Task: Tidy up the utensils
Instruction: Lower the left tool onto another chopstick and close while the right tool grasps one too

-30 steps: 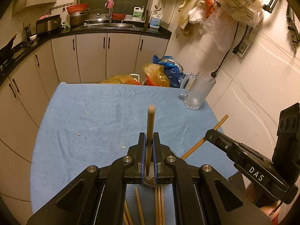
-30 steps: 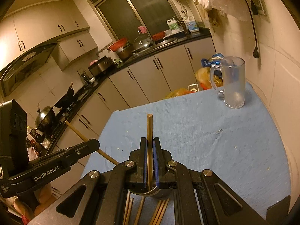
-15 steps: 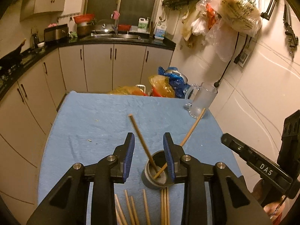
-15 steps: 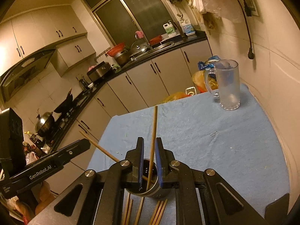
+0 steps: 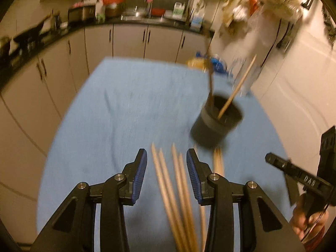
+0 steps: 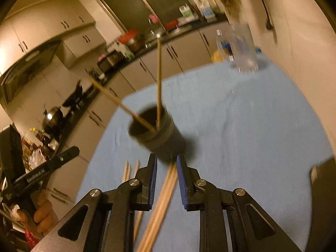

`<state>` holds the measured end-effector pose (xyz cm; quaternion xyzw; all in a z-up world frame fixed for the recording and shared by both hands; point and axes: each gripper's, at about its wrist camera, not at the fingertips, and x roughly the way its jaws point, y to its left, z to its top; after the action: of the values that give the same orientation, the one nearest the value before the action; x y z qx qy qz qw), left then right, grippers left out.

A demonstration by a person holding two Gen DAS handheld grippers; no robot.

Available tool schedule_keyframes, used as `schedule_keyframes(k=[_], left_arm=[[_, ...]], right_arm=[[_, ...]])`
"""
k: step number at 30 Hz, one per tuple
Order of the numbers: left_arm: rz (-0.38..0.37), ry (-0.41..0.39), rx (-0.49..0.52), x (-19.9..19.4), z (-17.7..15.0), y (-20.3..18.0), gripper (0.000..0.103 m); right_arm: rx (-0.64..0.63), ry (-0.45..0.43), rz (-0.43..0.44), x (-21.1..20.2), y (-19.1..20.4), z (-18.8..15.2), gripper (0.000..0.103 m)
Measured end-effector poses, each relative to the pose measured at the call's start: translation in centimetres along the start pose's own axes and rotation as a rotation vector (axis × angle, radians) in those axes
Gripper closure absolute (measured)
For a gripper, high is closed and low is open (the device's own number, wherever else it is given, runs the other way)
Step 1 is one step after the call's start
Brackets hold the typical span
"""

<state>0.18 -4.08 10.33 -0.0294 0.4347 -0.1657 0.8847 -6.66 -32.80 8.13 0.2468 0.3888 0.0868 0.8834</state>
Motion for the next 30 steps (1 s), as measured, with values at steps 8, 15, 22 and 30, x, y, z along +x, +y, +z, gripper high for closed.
schedule_keyframes(k=[8,15,22,30], left_arm=[[-0.005,0.126,-0.057,3.2,-4.5,2.7,0.066],[-0.004,0.124,-0.055,3.3,-4.7,2.8,0.066],[-0.003,0.132,-0.062,3.7,-4.7,3.3,0.066],[0.002,0.157,-0.053,4.3,-4.6,3.0,0.066]], right_arm=[[0.079,0.151,0.013,4.1,-1.2,-3.6,0.082],[0.029,0.208,-0.052,6.8,0.4,-4.6,0.082],[-0.072,0.241,-0.131,8.6,2.8,-5.0,0.09],[-0.231,0.261,-0.231,8.6,3.4,-5.0,0.09]])
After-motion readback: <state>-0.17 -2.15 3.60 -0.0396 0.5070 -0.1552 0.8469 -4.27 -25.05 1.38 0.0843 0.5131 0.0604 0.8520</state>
